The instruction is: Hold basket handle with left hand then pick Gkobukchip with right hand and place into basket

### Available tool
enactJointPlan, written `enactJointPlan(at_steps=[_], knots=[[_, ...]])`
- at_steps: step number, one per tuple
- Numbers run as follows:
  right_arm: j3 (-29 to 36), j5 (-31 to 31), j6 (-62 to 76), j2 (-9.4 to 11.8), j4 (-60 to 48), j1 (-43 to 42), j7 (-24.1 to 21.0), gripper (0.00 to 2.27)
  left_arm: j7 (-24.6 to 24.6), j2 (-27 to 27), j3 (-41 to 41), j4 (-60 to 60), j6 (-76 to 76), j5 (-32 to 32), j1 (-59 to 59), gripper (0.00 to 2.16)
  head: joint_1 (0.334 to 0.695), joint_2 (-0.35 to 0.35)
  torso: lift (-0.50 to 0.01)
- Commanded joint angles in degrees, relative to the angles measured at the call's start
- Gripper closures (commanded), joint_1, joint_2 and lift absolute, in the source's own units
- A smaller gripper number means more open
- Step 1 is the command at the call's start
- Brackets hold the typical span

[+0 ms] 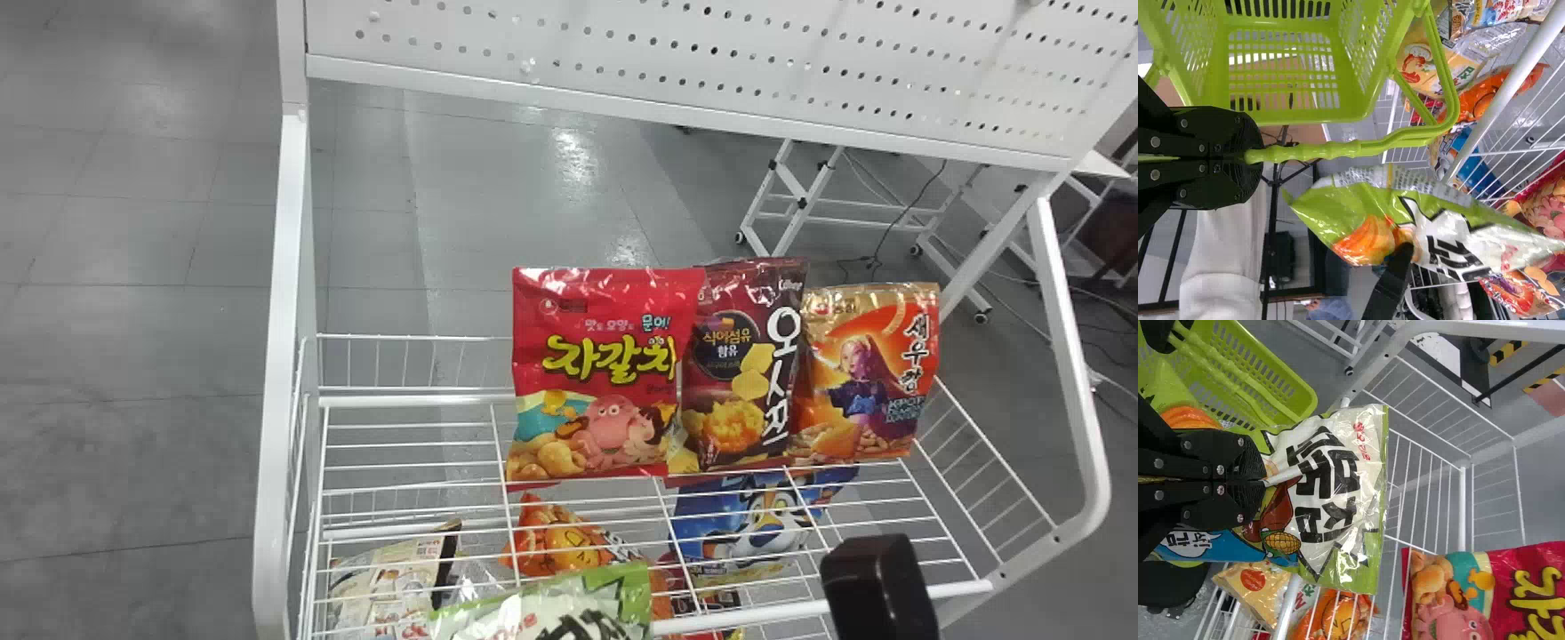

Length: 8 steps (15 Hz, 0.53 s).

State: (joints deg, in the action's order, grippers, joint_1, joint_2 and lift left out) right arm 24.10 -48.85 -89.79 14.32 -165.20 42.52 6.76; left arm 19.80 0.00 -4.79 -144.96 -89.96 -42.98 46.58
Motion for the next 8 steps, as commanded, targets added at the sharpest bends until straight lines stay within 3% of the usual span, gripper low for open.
enactJointPlan(at_steps=[1,8], knots=[[-3.3,1.9,-0.3,0.6,2.6,1.1,-0.2,1.99,0.2,-0.1,-0.2,-0.1,-0.1,-0.1,-0.1,2.14,0.695,-0.350,-0.032],[-13.3,7.4,-0.3,2.5,12.1,1.9,-0.2,1.99,0.8,-0.1,-0.2,0.1,-0.1,-0.1,-0.3,2.14,0.695,-0.350,-0.032]])
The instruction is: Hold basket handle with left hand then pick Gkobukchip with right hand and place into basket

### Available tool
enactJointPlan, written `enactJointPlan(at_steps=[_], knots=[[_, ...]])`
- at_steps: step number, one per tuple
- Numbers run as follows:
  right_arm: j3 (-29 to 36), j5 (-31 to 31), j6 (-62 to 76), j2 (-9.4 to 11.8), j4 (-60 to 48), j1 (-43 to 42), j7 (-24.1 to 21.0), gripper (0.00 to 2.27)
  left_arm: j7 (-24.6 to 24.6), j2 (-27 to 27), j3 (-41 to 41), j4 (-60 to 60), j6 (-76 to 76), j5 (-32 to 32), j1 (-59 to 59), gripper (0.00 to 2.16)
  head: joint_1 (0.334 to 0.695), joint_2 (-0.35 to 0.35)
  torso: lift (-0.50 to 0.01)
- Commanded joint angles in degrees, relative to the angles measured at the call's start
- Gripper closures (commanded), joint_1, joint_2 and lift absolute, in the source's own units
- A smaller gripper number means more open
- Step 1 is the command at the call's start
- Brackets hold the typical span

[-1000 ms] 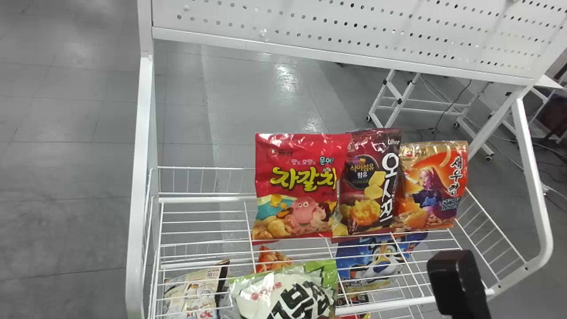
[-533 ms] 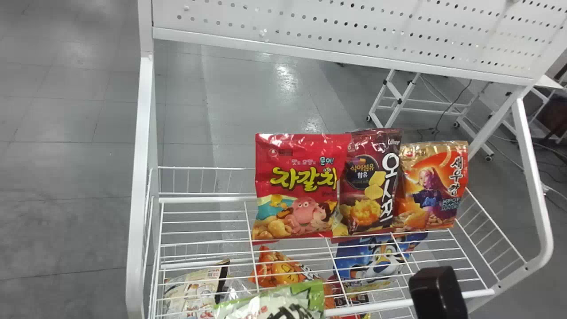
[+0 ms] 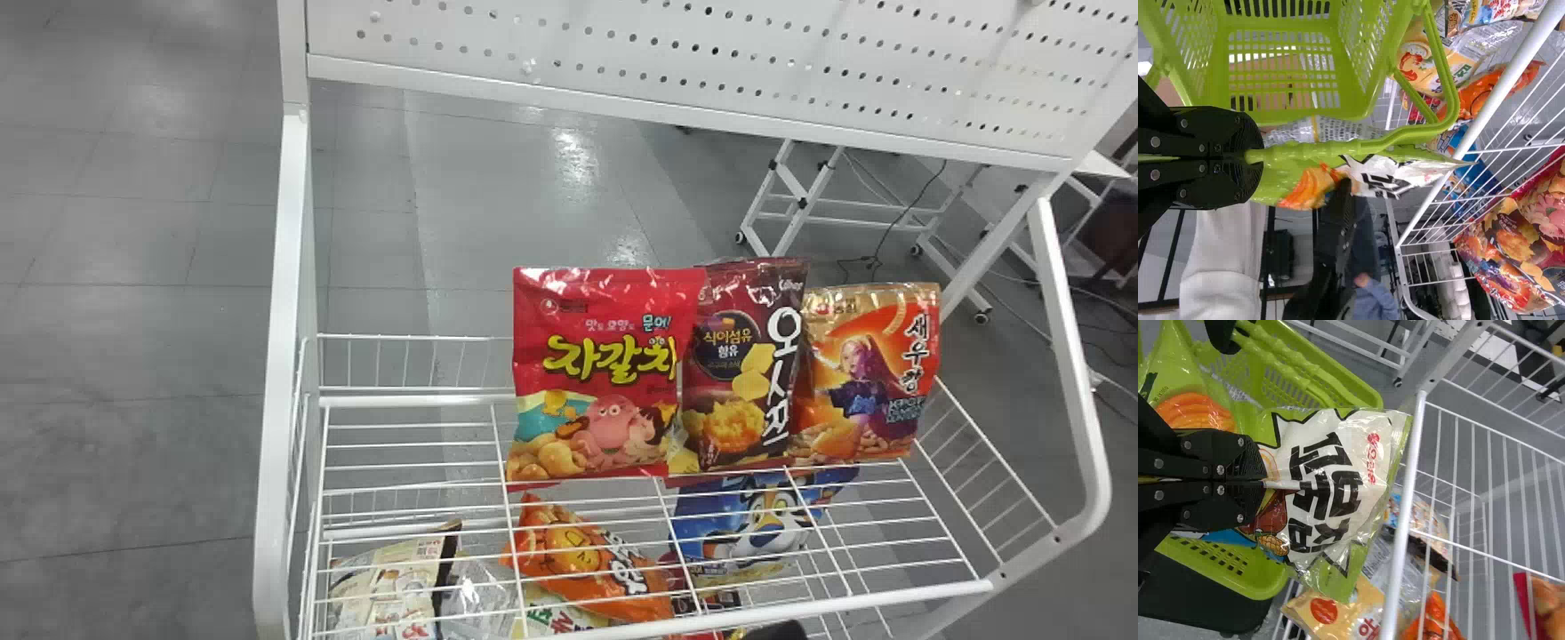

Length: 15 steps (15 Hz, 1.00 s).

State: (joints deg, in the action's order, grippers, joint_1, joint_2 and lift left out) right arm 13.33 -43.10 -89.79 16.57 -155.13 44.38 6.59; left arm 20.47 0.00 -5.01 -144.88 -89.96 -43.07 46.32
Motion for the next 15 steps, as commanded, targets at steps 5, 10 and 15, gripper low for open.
enactJointPlan(at_steps=[5,10,15], knots=[[-13.9,9.4,-0.3,1.1,9.3,-1.9,-1.1,1.98,0.8,-0.1,-0.3,-0.1,-0.1,0.0,0.4,2.14,0.695,-0.350,-0.032],[-22.0,16.2,-0.3,1.4,18.8,-4.9,-1.0,1.98,1.0,-0.1,-0.4,-0.1,-0.1,0.0,0.5,2.14,0.695,-0.350,-0.032],[-24.2,21.2,14.1,1.4,24.4,-5.4,3.8,0.74,1.2,-0.1,-0.4,0.0,-0.1,0.0,0.5,2.14,0.695,-0.350,-0.032]])
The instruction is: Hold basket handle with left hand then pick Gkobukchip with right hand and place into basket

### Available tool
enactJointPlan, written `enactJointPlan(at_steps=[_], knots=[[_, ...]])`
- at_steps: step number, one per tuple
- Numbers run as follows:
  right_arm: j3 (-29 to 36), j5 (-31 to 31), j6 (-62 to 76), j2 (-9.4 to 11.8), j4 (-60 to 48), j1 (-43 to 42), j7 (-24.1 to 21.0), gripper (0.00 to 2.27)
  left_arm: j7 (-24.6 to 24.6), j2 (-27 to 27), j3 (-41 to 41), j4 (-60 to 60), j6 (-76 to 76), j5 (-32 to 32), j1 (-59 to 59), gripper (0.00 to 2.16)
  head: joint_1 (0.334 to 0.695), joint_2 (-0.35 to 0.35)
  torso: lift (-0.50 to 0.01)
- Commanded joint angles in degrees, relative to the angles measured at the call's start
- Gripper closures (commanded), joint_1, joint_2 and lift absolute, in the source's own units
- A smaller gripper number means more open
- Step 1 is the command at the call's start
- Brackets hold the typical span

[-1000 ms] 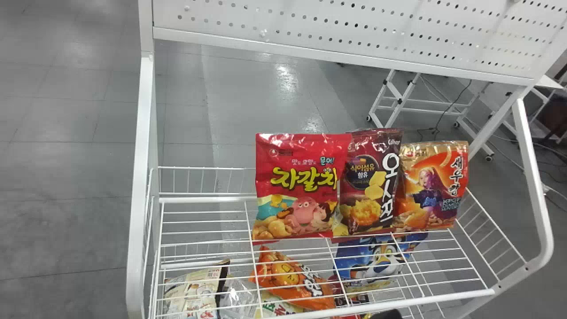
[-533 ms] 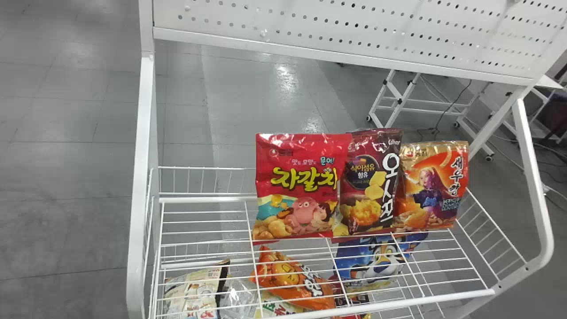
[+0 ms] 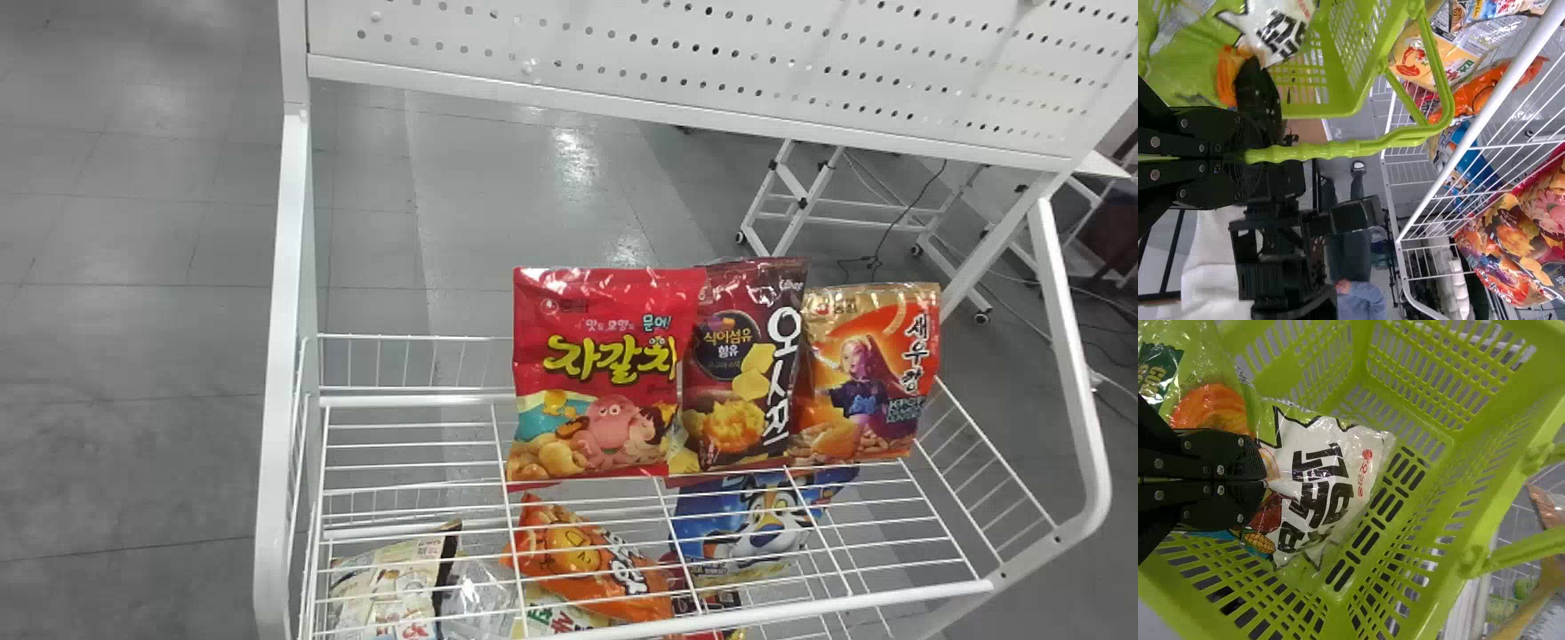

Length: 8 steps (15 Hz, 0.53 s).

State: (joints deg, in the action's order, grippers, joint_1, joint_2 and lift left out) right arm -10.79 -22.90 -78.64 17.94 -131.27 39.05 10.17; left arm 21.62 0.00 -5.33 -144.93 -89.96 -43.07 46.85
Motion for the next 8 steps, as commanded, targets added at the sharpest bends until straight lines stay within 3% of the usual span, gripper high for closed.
enactJointPlan(at_steps=[1,8], knots=[[0.2,1.5,3.6,0.3,0.1,0.0,0.4,0.00,0.0,-0.1,-0.1,0.1,-0.1,0.0,0.0,2.14,0.695,-0.350,-0.032],[8.0,1.1,0.5,0.3,-13.0,4.3,1.4,0.06,0.0,-0.1,-0.4,0.6,-0.1,0.0,-0.2,2.14,0.695,-0.350,-0.032]])
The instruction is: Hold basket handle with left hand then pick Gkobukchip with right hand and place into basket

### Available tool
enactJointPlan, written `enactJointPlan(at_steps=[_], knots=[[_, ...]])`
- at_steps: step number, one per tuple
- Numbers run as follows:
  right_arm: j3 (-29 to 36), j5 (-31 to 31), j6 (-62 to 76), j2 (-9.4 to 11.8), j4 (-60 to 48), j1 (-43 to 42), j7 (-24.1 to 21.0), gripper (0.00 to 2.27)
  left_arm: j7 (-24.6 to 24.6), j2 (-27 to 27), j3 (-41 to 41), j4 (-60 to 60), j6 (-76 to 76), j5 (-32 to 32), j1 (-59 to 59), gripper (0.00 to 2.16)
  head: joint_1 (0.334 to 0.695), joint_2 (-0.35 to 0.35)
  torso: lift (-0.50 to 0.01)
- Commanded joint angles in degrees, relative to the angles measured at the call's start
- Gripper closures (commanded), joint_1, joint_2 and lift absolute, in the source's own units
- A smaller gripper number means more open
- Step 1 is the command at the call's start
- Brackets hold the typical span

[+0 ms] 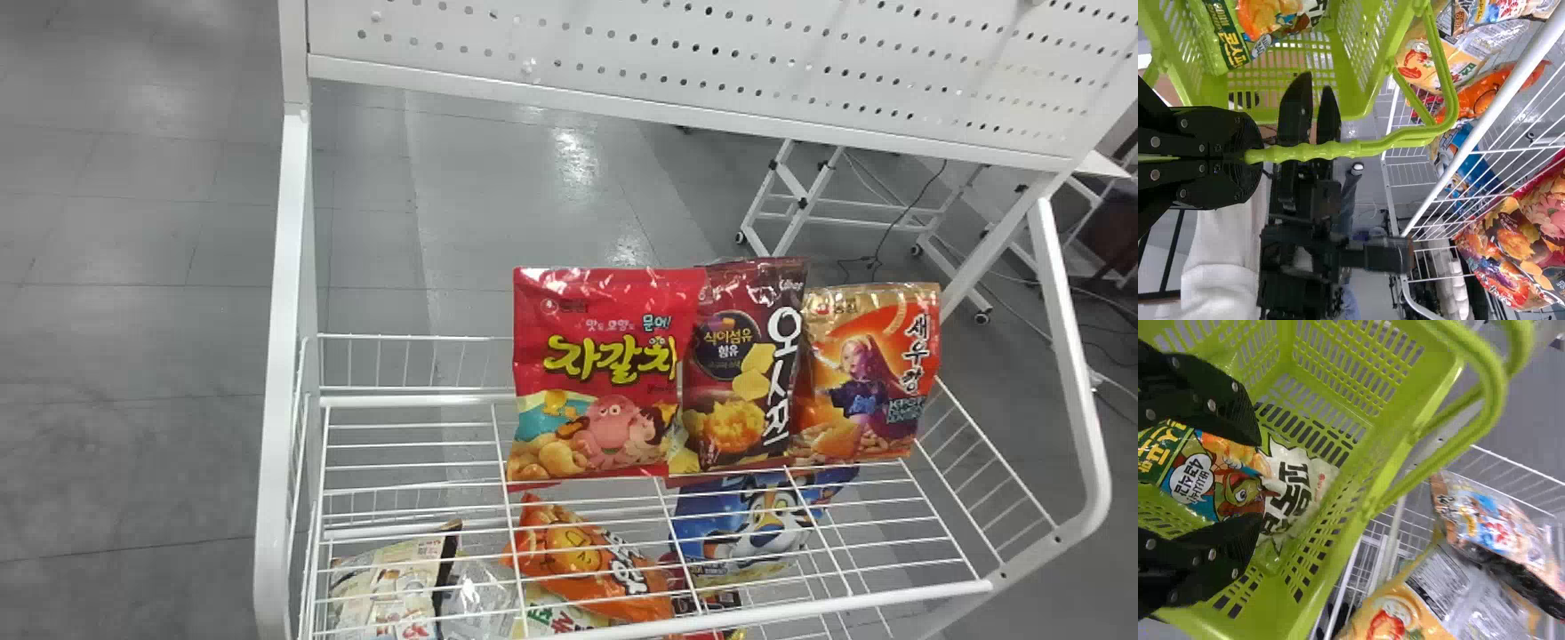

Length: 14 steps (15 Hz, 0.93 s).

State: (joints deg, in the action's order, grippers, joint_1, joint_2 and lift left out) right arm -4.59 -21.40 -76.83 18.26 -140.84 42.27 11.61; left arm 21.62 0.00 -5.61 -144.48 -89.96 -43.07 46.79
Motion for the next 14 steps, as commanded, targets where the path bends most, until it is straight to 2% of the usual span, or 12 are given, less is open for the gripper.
enactJointPlan(at_steps=[1,2,6,8,10,11,14], knots=[[3.3,-1.3,-1.7,-0.2,-5.3,1.6,0.0,0.07,0.0,-0.1,-0.2,0.2,-0.1,0.0,-0.3,2.14,0.695,-0.350,-0.032],[5.4,-2.9,-2.6,-0.4,-7.5,2.0,0.1,0.07,0.1,-0.1,-0.3,0.3,-0.1,0.0,-0.4,2.14,0.695,-0.350,-0.032],[16.5,-9.8,-7.5,-4.9,-16.0,1.9,0.8,0.11,0.0,-0.1,-0.4,0.5,-0.1,0.0,-0.5,2.14,0.695,-0.350,-0.032],[21.1,-11.8,-7.0,-6.0,-16.8,0.3,0.7,0.12,-0.1,-0.1,-0.3,0.6,-0.1,0.0,-0.5,2.14,0.695,-0.350,-0.032],[23.0,-11.8,1.5,-7.1,-16.3,-0.3,0.8,0.13,-0.2,-0.1,-0.3,1.0,-0.1,0.0,-0.8,2.14,0.695,-0.350,-0.032],[22.9,-11.8,10.8,-7.8,-14.5,-0.3,0.8,0.13,-0.3,-0.1,-0.3,1.3,-0.1,0.0,-1.2,2.14,0.695,-0.350,-0.032],[22.9,-11.6,26.6,-8.0,-10.3,-0.3,1.2,0.13,-0.3,-0.1,-0.4,2.1,-0.1,0.0,-1.3,2.14,0.695,-0.350,-0.032]])
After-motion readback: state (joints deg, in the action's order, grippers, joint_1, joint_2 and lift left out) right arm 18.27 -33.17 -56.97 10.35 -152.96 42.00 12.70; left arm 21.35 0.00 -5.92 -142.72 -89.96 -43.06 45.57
